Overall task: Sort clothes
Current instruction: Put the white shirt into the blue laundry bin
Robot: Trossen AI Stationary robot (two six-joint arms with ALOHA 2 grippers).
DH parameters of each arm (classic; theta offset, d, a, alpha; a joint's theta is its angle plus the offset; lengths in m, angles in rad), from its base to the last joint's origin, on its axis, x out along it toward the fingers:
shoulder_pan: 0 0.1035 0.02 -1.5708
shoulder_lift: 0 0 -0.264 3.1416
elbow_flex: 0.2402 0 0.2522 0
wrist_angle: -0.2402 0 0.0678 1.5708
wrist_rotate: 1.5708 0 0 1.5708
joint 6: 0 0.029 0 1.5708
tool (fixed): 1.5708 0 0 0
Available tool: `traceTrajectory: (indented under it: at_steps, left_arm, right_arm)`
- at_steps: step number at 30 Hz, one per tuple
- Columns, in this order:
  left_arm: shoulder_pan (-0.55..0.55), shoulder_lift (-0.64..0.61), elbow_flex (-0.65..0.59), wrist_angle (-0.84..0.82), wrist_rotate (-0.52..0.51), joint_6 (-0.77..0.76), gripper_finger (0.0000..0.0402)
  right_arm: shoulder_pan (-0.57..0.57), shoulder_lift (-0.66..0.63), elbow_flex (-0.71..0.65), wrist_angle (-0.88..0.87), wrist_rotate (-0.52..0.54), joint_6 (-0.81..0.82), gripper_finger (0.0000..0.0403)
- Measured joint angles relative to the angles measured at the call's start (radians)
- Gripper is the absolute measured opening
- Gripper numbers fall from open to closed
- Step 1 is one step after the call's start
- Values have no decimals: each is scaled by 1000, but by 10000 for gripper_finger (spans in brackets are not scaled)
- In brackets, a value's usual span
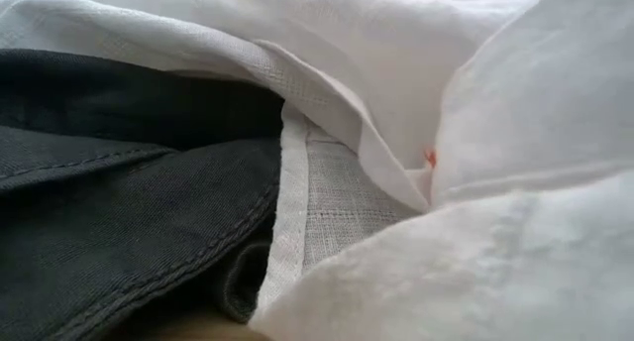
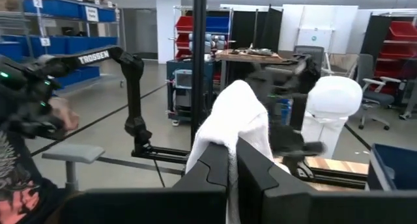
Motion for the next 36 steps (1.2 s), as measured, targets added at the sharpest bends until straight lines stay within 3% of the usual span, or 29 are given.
traceTrajectory:
  at_steps: [3, 6, 15, 21, 30, 36]
  left_arm:
    - [74, 6, -40, 47, 63, -2, 195]
    - [151, 14, -103, 111, 198, 17, 212]
    - [254, 6, -220, 323, 546, 125, 217]
    - [283, 50, -227, 384, 650, 135, 217]
    - [270, 180, -226, 613, 803, 129, 217]
    - [250, 206, -216, 661, 817, 136, 211]
  right_arm:
    - [20, 0, 0, -2, -2, 4, 0]
    - [42, 0, 0, -2, -5, 3, 0]
    - [118, 0, 0, -2, -5, 2, 0]
    - [149, 0, 0, -2, -4, 0, 0]
    - [149, 0, 0, -2, -2, -4, 0]
    - [149, 0, 0, 5, -2, -5, 0]
